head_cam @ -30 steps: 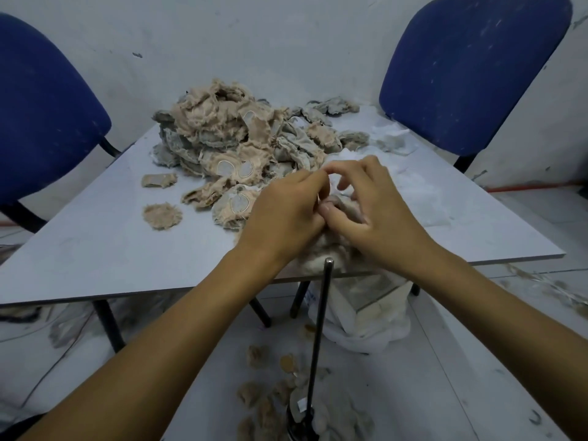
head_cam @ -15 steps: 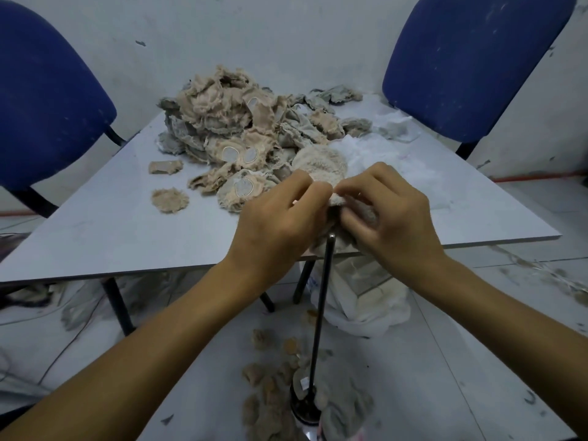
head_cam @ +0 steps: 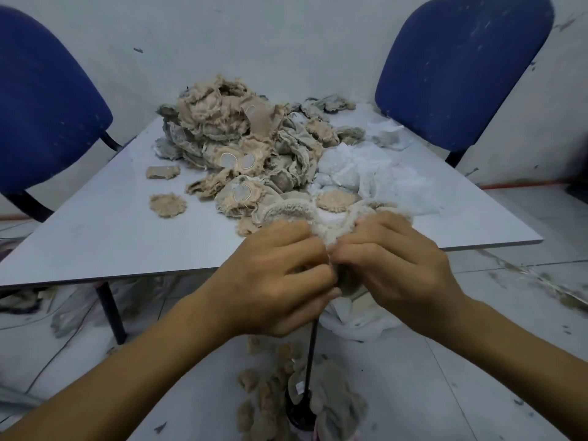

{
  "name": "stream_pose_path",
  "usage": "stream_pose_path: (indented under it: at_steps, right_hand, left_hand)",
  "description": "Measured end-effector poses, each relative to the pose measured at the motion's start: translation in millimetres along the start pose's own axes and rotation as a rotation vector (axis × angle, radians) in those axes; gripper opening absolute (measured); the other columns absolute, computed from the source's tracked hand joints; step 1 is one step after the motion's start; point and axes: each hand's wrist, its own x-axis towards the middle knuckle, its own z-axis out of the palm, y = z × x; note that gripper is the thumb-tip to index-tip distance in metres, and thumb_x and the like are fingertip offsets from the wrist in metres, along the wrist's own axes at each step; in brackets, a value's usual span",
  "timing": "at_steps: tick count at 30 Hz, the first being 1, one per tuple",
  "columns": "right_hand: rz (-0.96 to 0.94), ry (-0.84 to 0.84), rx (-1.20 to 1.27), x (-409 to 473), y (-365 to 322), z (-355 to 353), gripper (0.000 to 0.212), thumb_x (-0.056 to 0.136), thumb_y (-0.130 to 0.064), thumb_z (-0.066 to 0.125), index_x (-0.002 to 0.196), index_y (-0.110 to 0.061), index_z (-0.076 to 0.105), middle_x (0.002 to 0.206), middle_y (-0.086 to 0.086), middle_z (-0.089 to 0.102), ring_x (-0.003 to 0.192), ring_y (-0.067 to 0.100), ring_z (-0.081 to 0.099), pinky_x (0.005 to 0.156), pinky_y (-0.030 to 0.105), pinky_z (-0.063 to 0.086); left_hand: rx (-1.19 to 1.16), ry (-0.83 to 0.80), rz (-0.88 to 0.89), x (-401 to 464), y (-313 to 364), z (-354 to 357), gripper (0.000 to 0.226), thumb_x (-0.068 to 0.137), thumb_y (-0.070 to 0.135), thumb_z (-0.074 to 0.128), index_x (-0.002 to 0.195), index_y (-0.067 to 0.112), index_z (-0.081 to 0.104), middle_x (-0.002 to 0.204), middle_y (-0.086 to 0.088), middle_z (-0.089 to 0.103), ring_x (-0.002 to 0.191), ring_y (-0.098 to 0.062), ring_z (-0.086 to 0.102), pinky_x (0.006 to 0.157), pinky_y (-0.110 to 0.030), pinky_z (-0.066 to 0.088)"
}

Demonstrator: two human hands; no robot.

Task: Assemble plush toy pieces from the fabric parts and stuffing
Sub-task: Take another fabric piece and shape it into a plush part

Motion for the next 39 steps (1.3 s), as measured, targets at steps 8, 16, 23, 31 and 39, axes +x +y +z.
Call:
stream_pose_path:
  at_steps: [8,16,23,31,39]
  right_hand:
    - [0.514,0.048,0.279,-16.3,3.2,-14.2,0.049,0.088,-0.033,0.071,0.129,-0.032,0.045,0.111,-0.012,0.054,0.101,0.007,0.062,0.075,0.011,0.051]
    - [0.888,-0.229,0.686,-8.3,23.3,-2.5,0.049,0.078,-0.037,0.074,0.123,-0.038,0.054,0.115,-0.022,0.062,0.111,0.004,0.061,0.088,0.032,0.056]
    - [0.627,-0.256,0.417,-21.1,11.2,1.3,0.037,0.076,-0.016,0.085,0.076,-0.015,0.048,0.078,-0.004,0.051,0.067,0.013,0.046,0.058,0.029,0.036]
    - [0.613,-0.168,0.388,-16.9,1.5,-3.3,0.028,0.083,-0.038,0.074,0.093,-0.016,0.060,0.085,-0.006,0.059,0.074,0.015,0.055,0.061,0.025,0.043]
    - [0.614,-0.420,0.255,-21.3,4.0,9.2,0.051,0.083,-0.019,0.080,0.072,-0.030,0.030,0.070,-0.009,0.037,0.065,0.007,0.036,0.059,0.022,0.028]
  left_hand:
    - [-0.269,-0.362,-0.537,9.5,-4.6,1.3,0.049,0.094,0.054,0.055,0.132,0.025,0.047,0.120,-0.001,0.059,0.106,-0.016,0.052,0.087,-0.036,0.043]
    - [-0.372,-0.111,-0.506,3.3,-8.8,2.1,0.026,0.078,0.014,0.079,0.083,0.010,0.054,0.080,0.004,0.053,0.070,-0.012,0.046,0.060,-0.023,0.036]
    - [-0.381,-0.278,-0.527,-10.7,-10.6,8.8,0.034,0.076,0.002,0.077,0.096,0.014,0.052,0.089,0.010,0.049,0.076,-0.011,0.043,0.069,-0.016,0.037]
    - [-0.583,-0.068,-0.748,9.0,-4.2,8.0,0.022,0.074,0.028,0.076,0.092,0.014,0.076,0.084,0.002,0.065,0.080,-0.009,0.060,0.072,-0.031,0.049]
    - [-0.751,-0.177,-1.007,-7.5,-1.6,24.7,0.031,0.069,0.009,0.087,0.093,0.016,0.068,0.083,-0.004,0.062,0.079,-0.022,0.060,0.076,-0.038,0.051]
